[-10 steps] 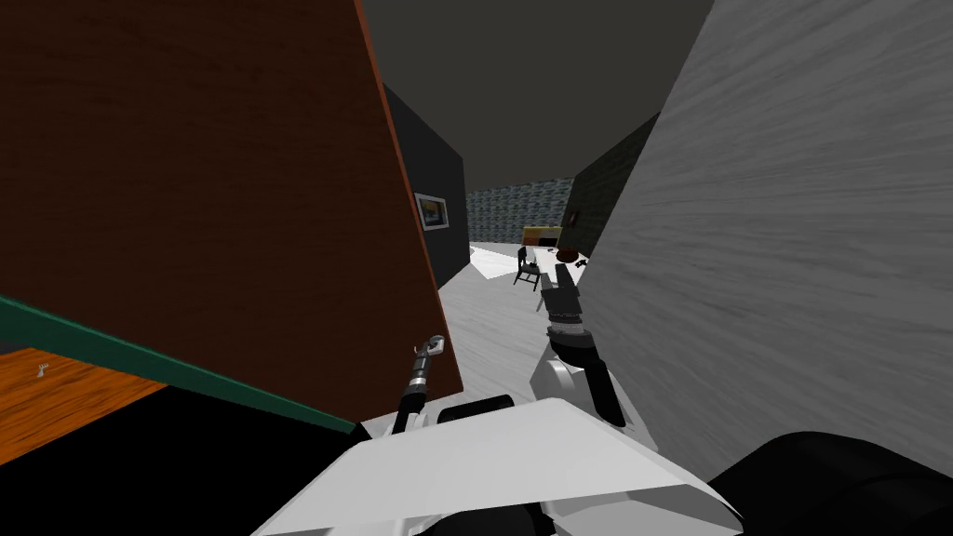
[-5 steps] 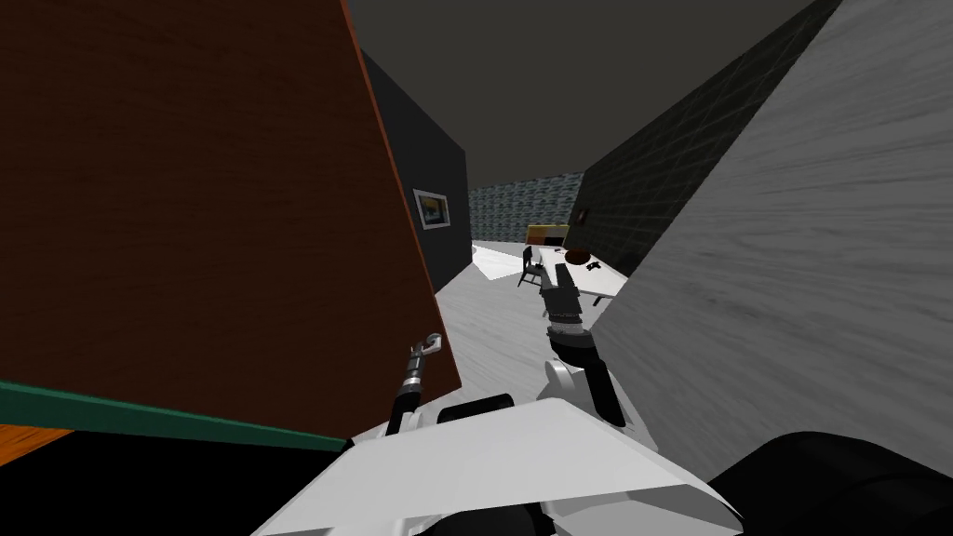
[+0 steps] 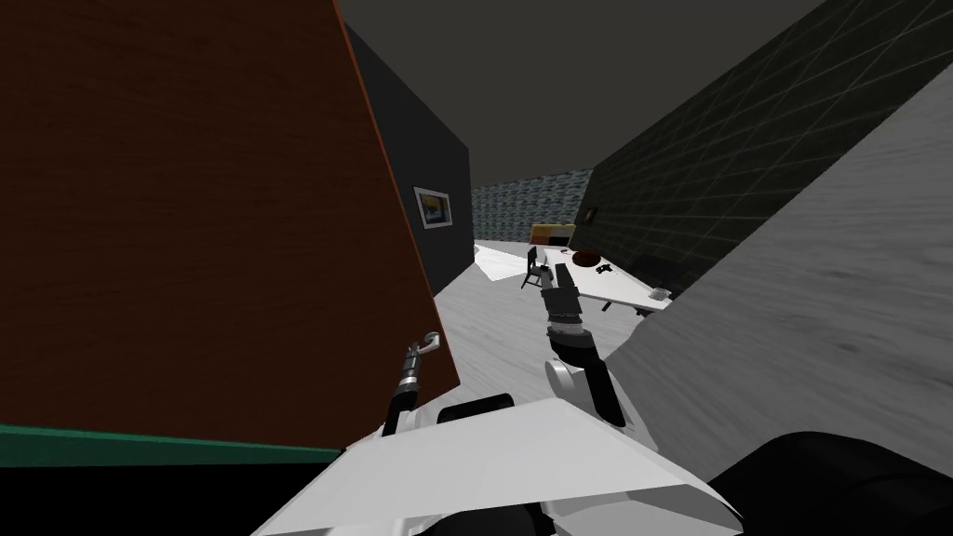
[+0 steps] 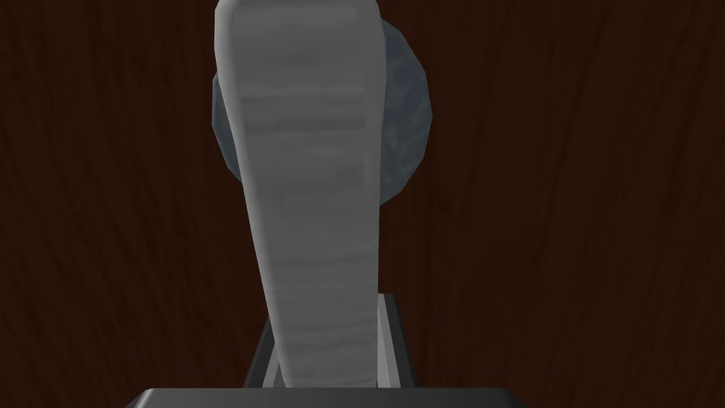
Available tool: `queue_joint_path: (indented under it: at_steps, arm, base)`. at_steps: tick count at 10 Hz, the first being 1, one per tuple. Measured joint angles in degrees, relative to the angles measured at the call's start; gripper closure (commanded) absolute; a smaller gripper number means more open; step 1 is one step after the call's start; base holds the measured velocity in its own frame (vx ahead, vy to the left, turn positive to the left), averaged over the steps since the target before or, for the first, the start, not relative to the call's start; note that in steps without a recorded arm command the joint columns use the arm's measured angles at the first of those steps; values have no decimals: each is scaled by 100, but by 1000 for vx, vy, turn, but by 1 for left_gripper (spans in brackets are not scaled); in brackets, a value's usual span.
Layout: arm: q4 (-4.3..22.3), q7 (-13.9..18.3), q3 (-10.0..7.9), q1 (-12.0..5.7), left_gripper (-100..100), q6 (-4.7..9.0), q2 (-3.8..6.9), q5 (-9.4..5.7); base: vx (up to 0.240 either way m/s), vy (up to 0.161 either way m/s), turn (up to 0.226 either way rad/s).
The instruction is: Push the door open
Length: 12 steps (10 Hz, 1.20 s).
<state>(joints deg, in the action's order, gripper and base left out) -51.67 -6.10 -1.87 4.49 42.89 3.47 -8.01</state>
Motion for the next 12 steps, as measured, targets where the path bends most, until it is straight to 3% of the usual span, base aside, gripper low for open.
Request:
queue_joint_path:
  at_steps: [1,4,6,8,10,12]
  arm:
    - [-177,-48,-41,103,100,-90,-49,-12]
    - [-81,-137,-192,85,100,-60,-103,-74]
    - [-139,-184,-306,82,100,-119,-146,-122]
    - [26,-242,-460,-6,100,17,-213,-183]
    - [-82,-313,-615,20,100,-58,-295,-245]
    - [-78,-349,-750,33,100,-34,-354,-298]
  base:
    - [121,-38,88]
    - [142,-46,52]
    - [168,-37,65]
    - [190,-84,123]
    - [178,-73,70]
    - [166,-85,84]
